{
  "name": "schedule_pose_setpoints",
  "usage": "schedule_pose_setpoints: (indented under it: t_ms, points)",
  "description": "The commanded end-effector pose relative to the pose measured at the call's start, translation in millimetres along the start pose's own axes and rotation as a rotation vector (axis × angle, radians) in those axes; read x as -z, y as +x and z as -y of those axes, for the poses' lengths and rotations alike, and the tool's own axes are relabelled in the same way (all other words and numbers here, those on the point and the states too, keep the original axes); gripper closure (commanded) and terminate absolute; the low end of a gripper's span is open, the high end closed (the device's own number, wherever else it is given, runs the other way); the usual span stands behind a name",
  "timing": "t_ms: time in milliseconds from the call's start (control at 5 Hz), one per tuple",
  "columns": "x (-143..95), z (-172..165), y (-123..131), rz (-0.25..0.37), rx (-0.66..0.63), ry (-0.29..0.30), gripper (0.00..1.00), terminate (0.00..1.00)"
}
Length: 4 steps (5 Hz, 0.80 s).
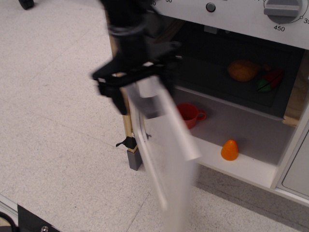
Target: Open oven
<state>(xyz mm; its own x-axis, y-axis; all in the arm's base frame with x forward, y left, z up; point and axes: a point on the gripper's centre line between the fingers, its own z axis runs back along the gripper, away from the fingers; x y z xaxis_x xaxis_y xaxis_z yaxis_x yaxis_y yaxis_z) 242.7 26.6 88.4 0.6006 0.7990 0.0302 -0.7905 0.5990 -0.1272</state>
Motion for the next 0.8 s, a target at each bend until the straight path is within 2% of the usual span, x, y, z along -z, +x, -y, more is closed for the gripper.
schedule_pose_setpoints:
  t_ms: [0, 200, 400, 600]
  points:
    - [-14.6, -42.3, 53.5, 0.086, 0.107, 0.059, 0.00, 0.00]
    - [-15.0, -54.8, 66.5, 0.100, 0.249, 0.071, 0.00, 0.00]
    - [-21.7, -59.3, 70.0, 0.081, 0.320, 0.063, 0.00, 0.00]
    - [-29.1, -59.0, 74.0, 0.083, 0.368, 0.071, 0.00, 1.00]
